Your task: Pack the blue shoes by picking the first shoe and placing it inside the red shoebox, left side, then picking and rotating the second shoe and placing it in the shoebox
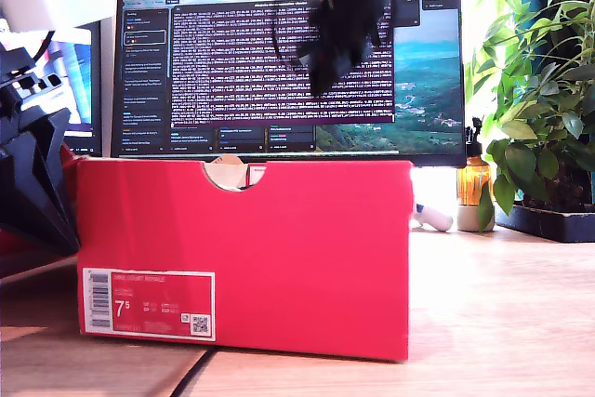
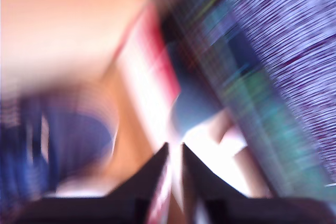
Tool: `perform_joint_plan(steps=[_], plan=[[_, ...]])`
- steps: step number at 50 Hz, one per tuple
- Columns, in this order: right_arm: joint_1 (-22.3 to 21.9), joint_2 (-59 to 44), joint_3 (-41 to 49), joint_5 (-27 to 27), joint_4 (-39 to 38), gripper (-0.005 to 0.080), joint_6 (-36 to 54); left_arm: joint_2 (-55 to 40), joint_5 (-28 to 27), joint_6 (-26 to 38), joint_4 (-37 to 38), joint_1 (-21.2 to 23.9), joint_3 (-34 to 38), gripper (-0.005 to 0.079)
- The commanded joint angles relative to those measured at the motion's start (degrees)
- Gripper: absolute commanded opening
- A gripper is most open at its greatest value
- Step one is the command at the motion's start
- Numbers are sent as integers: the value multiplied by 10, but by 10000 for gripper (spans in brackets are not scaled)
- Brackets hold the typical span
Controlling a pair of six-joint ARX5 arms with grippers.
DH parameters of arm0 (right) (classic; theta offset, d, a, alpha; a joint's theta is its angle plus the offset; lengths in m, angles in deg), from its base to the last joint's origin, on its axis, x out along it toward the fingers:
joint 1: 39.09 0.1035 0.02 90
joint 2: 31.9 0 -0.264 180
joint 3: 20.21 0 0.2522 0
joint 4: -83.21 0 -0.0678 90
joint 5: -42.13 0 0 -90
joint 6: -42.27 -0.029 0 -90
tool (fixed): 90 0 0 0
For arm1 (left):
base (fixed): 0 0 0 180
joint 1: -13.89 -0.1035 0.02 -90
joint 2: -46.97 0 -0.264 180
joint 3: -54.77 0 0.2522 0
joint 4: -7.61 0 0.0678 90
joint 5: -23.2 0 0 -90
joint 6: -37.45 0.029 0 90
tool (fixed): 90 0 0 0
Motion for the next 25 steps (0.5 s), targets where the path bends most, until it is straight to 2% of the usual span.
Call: perform_joint_plan(steps=[1,15,25], plan=[[0,6,-7,1,33,-8,-46,-9,-1,-8,2,2,-2,-18],[-26,7,-24,-5,120,-8,-125,0,23,-42,62,3,-2,-18],[-50,7,-24,-15,158,-8,-141,57,30,-62,93,13,-2,-18]])
